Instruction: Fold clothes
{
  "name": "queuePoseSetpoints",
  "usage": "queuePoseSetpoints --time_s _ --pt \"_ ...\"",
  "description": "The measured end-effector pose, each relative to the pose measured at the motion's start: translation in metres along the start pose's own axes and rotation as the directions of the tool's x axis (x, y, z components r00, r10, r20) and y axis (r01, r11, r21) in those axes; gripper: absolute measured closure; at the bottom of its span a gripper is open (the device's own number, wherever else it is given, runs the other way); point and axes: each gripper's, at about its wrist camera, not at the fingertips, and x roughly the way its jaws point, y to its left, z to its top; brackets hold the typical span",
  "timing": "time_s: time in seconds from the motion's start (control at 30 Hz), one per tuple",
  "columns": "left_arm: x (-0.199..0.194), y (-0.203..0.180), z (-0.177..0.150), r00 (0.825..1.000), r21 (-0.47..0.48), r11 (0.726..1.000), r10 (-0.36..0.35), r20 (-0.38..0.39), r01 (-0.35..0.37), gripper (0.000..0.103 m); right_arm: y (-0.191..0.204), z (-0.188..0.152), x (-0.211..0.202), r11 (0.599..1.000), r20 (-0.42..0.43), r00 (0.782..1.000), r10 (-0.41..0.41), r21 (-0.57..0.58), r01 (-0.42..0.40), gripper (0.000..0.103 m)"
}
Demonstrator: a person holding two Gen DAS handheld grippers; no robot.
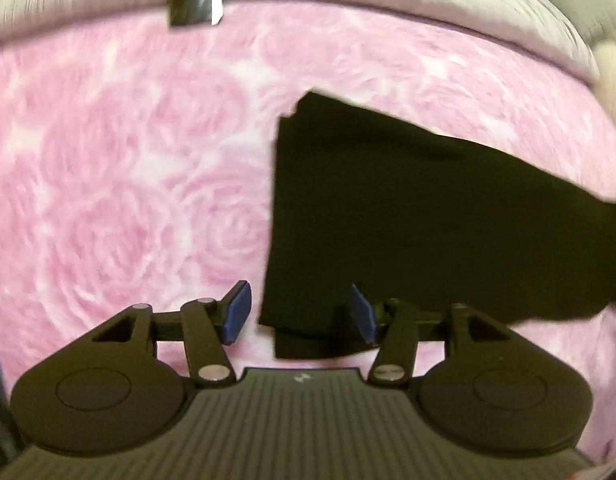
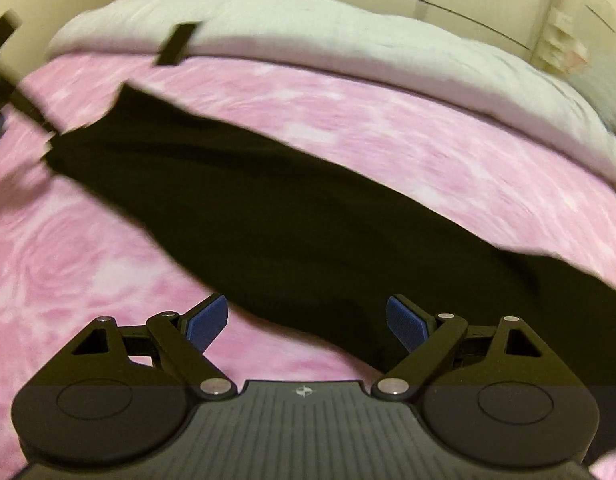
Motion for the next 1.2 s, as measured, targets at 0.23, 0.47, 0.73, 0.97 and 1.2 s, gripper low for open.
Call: queuePoseSetpoints --time_s 0.23,0.47,0.73,0.97,1.2 --pt "-0.002 0.035 0.025 0.976 -0.166 0.962 -0.219 0.015 0.219 0.102 0.075 0.035 0.034 0.979 -0.01 0.999 0.039 -0.202 -0.04 0.015" --pt "-0.033 0.029 0.061 0.937 -0.216 0.912 -0.339 0.08 0.348 0.102 0.114 0.053 0.067 0.916 0.015 0.999 0.04 -0.4 -0.031 0.015" --pt "0.015 0.043 0.017 0.952 -0.319 0.912 -0.296 -0.08 0.257 0.097 0.129 0.055 0.088 0.899 -0.015 1.0 0.018 -0.437 -0.023 0.015" --pt "0.027 0.035 0.013 0.95 -0.308 0.916 -0.3 -0.093 0.259 0.076 0.114 0.038 0.071 0.93 -0.037 0.999 -0.002 -0.367 -0.012 0.015" --pt "-0.009 0.036 0.037 0.957 -0.284 0.915 -0.288 0.038 0.286 0.101 0.1 0.021 0.06 0.942 -0.064 0.997 -0.049 -0.335 0.024 0.015"
